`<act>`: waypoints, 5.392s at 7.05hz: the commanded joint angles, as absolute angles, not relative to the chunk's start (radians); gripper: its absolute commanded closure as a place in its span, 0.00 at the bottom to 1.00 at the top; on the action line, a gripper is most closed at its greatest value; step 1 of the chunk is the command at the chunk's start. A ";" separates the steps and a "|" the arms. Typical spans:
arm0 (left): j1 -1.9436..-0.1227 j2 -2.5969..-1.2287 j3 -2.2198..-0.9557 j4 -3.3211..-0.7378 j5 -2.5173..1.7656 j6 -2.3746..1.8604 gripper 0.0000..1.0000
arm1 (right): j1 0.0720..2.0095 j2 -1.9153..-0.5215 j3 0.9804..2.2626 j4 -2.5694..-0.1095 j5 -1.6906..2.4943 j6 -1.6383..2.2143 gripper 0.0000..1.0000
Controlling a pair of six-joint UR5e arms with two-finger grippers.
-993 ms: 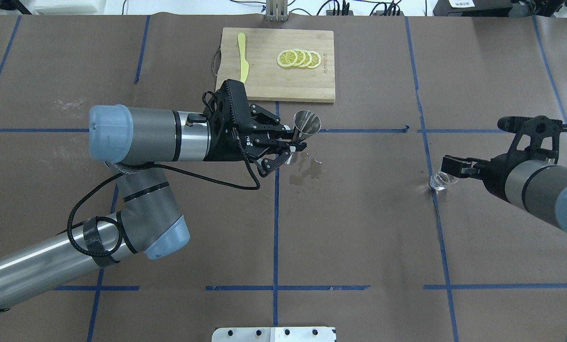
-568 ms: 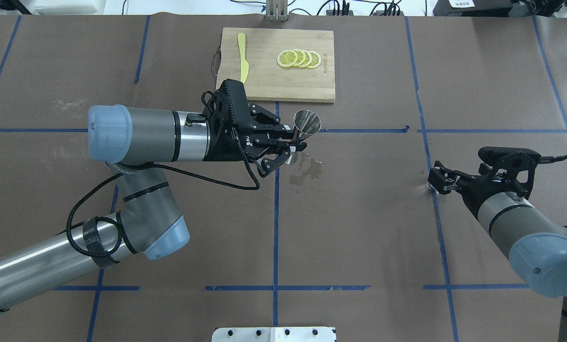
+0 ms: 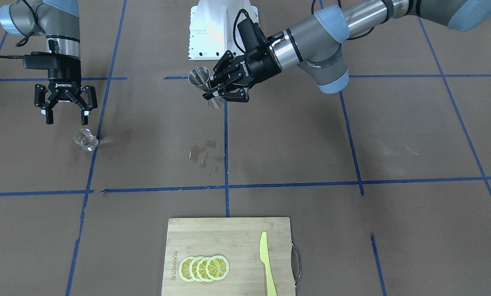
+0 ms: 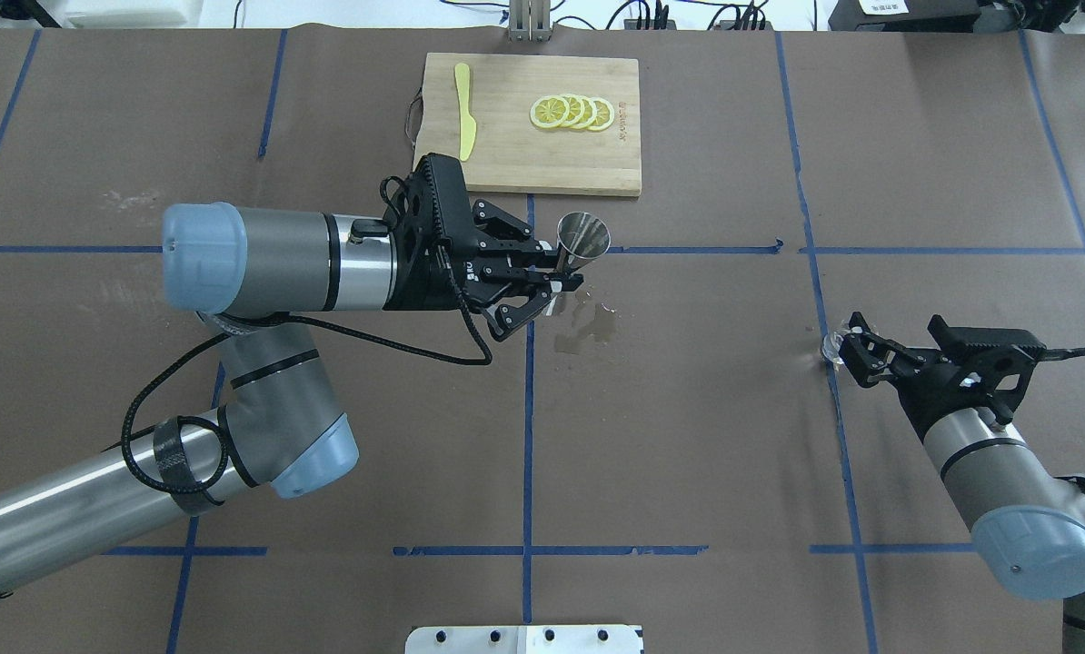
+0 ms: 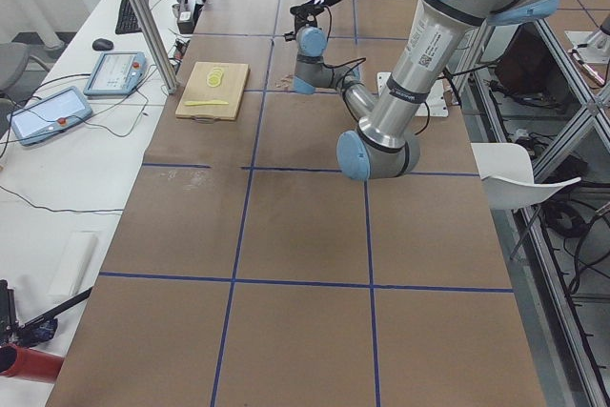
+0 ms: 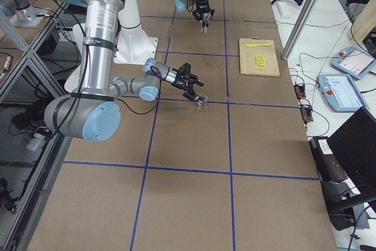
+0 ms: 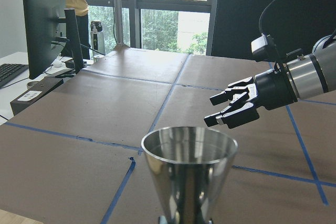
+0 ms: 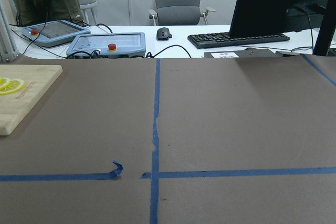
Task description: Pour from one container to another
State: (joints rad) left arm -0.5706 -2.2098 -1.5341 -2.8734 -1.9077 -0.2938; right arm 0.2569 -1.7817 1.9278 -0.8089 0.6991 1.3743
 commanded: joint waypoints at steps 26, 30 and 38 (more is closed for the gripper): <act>-0.571 -2.177 -1.574 -2.890 -1.908 -0.293 1.00 | 0.219 -1.614 1.704 -0.400 0.569 1.159 1.00; -0.571 -2.177 -1.574 -2.890 -1.907 -0.296 1.00 | 0.271 -1.601 1.738 -0.328 0.584 0.986 1.00; -0.571 -2.163 -1.589 -2.890 -1.908 -0.295 1.00 | 0.347 -1.603 1.752 -0.264 0.695 0.790 1.00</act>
